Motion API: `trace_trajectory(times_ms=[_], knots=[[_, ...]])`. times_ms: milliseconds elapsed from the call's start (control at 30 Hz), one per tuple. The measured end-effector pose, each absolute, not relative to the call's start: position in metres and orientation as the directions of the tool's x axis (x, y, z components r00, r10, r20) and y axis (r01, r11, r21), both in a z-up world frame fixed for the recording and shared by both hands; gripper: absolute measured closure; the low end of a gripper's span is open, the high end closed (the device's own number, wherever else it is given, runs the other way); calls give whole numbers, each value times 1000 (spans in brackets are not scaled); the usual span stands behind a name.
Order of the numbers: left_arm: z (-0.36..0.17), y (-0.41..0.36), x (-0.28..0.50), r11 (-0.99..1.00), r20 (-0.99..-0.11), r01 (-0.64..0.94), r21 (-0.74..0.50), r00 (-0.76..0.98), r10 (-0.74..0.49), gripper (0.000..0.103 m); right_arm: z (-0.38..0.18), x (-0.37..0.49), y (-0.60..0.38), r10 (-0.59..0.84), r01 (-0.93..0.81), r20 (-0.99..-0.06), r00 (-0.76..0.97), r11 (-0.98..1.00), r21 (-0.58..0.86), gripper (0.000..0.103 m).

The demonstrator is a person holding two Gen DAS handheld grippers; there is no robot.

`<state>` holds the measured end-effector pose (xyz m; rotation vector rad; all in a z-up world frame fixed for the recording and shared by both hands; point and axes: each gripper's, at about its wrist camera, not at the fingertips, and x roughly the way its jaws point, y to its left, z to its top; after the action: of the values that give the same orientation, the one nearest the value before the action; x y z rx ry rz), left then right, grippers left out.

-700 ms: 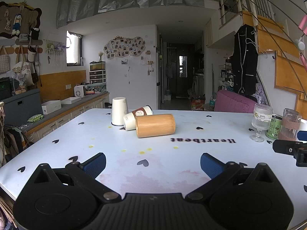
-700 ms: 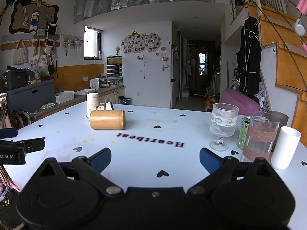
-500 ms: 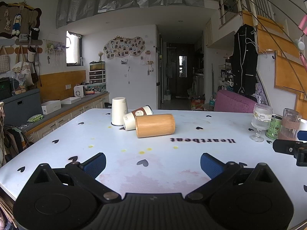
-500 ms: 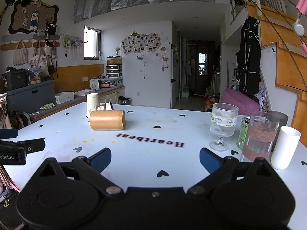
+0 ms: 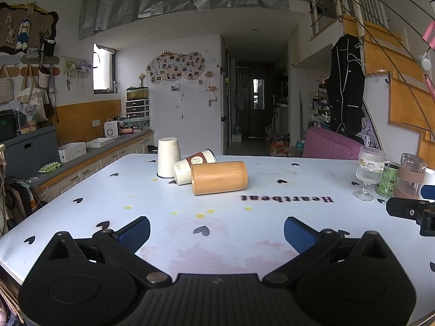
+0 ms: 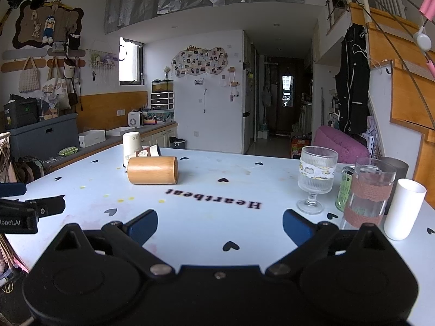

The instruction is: Flip cup upright

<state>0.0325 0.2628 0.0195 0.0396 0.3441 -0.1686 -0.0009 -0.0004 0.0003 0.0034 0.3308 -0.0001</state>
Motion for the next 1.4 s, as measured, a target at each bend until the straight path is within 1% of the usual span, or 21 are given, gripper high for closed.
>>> trace_trajectory(times_ms=[1400], knots=[[18,264,33,985,-339,172,8,927,-159,0,0,-5,-3,2,0,-323,947,1000,8,3]])
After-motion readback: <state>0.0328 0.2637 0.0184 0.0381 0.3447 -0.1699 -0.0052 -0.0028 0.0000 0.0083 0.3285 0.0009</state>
